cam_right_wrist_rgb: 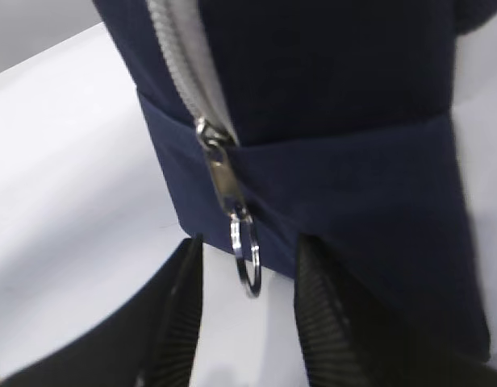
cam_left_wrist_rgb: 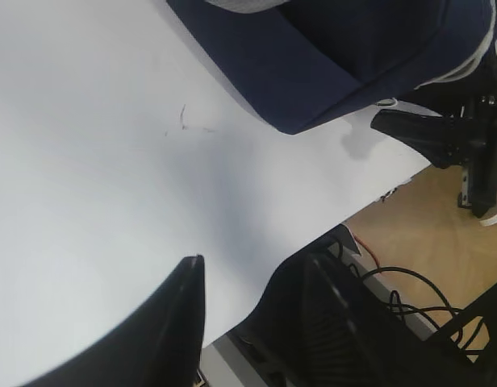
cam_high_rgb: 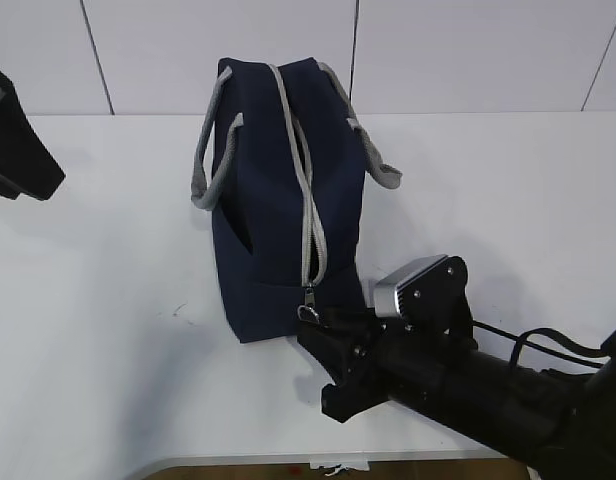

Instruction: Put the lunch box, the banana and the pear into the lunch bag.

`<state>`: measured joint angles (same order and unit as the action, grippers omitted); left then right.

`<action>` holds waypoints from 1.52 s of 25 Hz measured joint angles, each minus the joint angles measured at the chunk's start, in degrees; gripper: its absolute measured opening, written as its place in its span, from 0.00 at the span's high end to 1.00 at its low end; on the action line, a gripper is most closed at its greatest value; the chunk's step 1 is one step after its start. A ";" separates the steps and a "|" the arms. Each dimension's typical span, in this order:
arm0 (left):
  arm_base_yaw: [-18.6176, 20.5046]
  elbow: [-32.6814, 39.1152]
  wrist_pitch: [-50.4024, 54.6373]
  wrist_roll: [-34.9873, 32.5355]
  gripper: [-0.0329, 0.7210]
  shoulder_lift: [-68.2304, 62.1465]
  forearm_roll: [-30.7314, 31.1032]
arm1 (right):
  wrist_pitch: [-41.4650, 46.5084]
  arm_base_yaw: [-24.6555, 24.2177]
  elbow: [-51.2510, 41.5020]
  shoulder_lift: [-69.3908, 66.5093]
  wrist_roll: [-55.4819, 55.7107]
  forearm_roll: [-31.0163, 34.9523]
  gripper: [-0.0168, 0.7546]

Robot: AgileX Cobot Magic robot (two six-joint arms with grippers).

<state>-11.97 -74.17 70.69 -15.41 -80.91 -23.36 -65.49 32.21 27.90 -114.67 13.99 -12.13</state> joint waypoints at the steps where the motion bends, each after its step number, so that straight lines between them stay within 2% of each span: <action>1: 0.00 0.00 0.00 0.00 0.55 0.00 -0.16 | 0.00 0.00 0.00 0.00 0.00 0.11 0.66; 14: 0.00 0.00 0.00 0.04 0.55 0.00 -0.93 | -0.02 0.00 0.04 0.00 0.00 0.11 0.98; 25: 0.00 0.00 0.00 0.04 0.55 0.00 -1.39 | -0.12 0.00 -0.74 0.33 1.17 -0.25 0.98; 38: 0.00 0.00 0.00 0.04 0.55 0.00 -2.12 | 0.56 0.00 -4.76 9.70 1.44 -1.51 0.98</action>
<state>-11.97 -74.17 70.69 -15.37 -80.91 -25.48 -64.93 32.21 23.14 -104.97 15.43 -13.64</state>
